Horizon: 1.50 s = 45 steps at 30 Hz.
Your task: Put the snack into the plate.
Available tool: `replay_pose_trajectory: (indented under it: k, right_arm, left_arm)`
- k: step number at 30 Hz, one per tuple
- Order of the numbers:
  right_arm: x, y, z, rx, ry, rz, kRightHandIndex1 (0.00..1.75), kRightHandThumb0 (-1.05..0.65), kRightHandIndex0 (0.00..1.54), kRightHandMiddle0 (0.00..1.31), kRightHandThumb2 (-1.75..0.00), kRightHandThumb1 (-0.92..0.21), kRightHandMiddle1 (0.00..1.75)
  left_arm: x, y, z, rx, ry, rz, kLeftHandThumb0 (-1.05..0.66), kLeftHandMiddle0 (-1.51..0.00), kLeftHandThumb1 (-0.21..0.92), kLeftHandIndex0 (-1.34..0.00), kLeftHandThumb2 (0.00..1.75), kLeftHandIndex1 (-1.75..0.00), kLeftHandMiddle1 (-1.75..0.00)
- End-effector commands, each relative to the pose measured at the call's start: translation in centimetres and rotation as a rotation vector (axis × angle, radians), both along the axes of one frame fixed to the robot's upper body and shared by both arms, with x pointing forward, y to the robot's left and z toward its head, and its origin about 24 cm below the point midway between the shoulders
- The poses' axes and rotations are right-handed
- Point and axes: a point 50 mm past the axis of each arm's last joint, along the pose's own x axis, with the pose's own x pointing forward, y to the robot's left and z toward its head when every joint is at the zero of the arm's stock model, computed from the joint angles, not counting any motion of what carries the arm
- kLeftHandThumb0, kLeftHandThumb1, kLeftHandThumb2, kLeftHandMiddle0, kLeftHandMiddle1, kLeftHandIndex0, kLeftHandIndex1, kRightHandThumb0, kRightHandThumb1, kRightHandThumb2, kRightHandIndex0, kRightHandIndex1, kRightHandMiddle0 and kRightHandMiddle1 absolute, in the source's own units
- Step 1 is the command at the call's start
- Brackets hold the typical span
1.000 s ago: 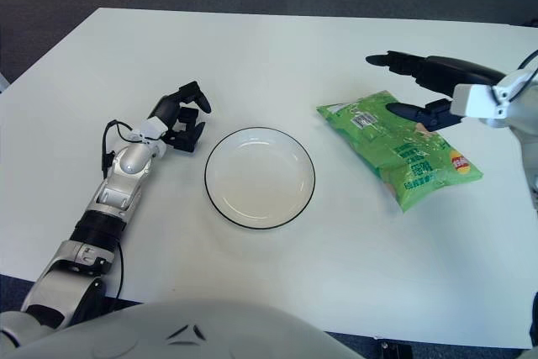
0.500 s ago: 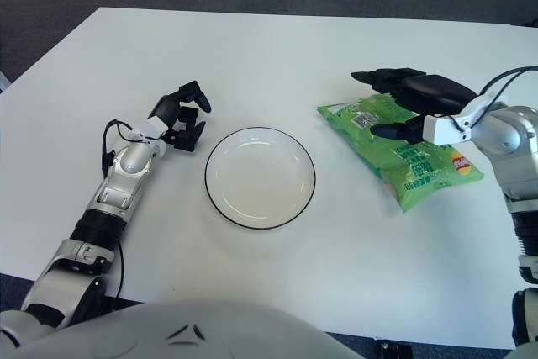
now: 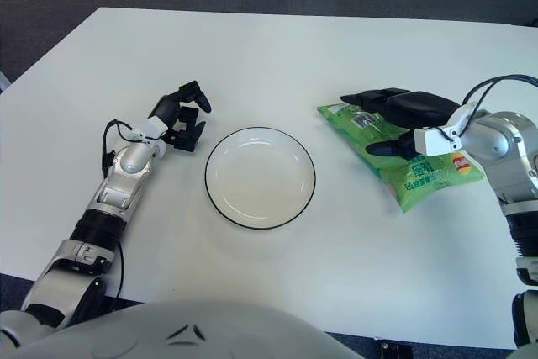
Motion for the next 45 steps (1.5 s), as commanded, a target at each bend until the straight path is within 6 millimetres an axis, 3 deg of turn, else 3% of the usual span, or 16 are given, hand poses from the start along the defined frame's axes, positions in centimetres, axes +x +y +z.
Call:
replay_pose_trajectory:
  k: [1, 21, 30, 32, 33, 34, 35, 36, 39, 40, 41, 43, 44, 45]
  right_arm:
    - [-0.2, -0.2, -0.2, -0.062, 0.074, 0.011, 0.00, -1.05, 0.00, 0.00, -0.77, -0.92, 0.03]
    - [0.1, -1.3, -1.5, -0.273, 0.297, -0.048, 0.00, -1.05, 0.00, 0.00, -0.75, -0.92, 0.11]
    - [0.7, -1.6, -1.5, -0.341, 0.203, -0.124, 0.00, -1.05, 0.00, 0.00, -0.74, -0.92, 0.43]
    - [0.8, -1.7, -1.4, -0.342, 0.174, -0.137, 0.00, -1.03, 0.00, 0.00, -0.73, -0.92, 0.66]
    - [1.0, -1.9, -1.5, -0.331, 0.145, -0.146, 0.00, -1.03, 0.00, 0.00, -0.73, -0.92, 0.69]
    - [1.1, -1.9, -1.6, -0.314, 0.110, -0.153, 0.01, -1.00, 0.02, 0.00, -0.72, -0.92, 0.87]
    - [1.2, -2.0, -1.6, -0.302, 0.084, -0.157, 0.11, -0.95, 0.02, 0.00, -0.68, -0.92, 1.07]
    - [1.3, -2.0, -1.6, -0.282, 0.034, -0.161, 0.15, -0.93, 0.01, 0.00, -0.67, -0.92, 1.14]
    - [1.3, -2.1, -1.6, -0.252, -0.070, -0.167, 0.59, -0.72, 0.00, 0.12, -0.65, -0.85, 1.46]
    - [1.4, -2.2, -1.7, -0.239, -0.130, -0.174, 0.77, -0.60, 0.00, 0.20, -0.70, -0.80, 1.55]
    - [1.5, -2.3, -1.7, -0.230, -0.173, -0.178, 1.08, -0.53, 0.00, 0.29, -0.82, -0.70, 1.62]
    - [1.5, -2.5, -1.8, -0.213, -0.253, -0.189, 1.39, -0.49, 0.00, 0.39, -0.97, -0.58, 1.68]
    - [1.6, -2.5, -1.8, -0.193, -0.316, -0.197, 1.46, -0.48, 0.00, 0.41, -1.01, -0.55, 1.69]
    - [1.6, -2.5, -1.7, -0.179, -0.361, -0.202, 1.52, -0.37, 0.11, 0.49, -1.10, -0.47, 1.71]
  left_arm:
    - [-1.1, 0.7, -2.7, -0.012, 0.114, 0.015, -0.45, -1.23, 0.41, -0.54, 1.21, -1.75, -1.75]
    - [-1.3, 0.9, -2.5, -0.052, 0.105, 0.013, -0.46, -1.26, 0.38, -0.56, 1.24, -1.75, -1.75]
    - [-1.3, 1.1, -2.5, -0.069, 0.109, 0.015, -0.45, -1.21, 0.42, -0.54, 1.20, -1.75, -1.75]
    - [-1.3, 1.0, -2.5, -0.074, 0.108, 0.014, -0.45, -1.21, 0.42, -0.53, 1.19, -1.75, -1.75]
    - [-1.3, 1.0, -2.5, -0.076, 0.110, 0.014, -0.45, -1.21, 0.42, -0.53, 1.19, -1.75, -1.75]
    - [-1.3, 1.1, -2.5, -0.078, 0.112, 0.014, -0.45, -1.21, 0.42, -0.53, 1.19, -1.75, -1.75]
    - [-1.3, 1.1, -2.5, -0.079, 0.113, 0.013, -0.44, -1.20, 0.42, -0.53, 1.18, -1.75, -1.75]
    - [-1.3, 1.1, -2.5, -0.081, 0.113, 0.013, -0.44, -1.20, 0.43, -0.53, 1.18, -1.75, -1.75]
    - [-1.3, 1.0, -2.5, -0.086, 0.112, 0.013, -0.44, -1.20, 0.43, -0.52, 1.18, -1.75, -1.75]
    - [-1.3, 1.0, -2.5, -0.087, 0.111, 0.013, -0.44, -1.20, 0.43, -0.52, 1.18, -1.75, -1.75]
    - [-1.3, 1.0, -2.5, -0.088, 0.110, 0.012, -0.44, -1.20, 0.43, -0.52, 1.18, -1.75, -1.75]
    - [-1.3, 1.0, -2.5, -0.089, 0.108, 0.012, -0.44, -1.21, 0.43, -0.53, 1.18, -1.75, -1.75]
    - [-1.3, 1.0, -2.5, -0.090, 0.107, 0.013, -0.44, -1.21, 0.43, -0.53, 1.18, -1.75, -1.75]
    - [-1.3, 1.0, -2.5, -0.091, 0.106, 0.014, -0.45, -1.21, 0.42, -0.53, 1.18, -1.75, -1.75]
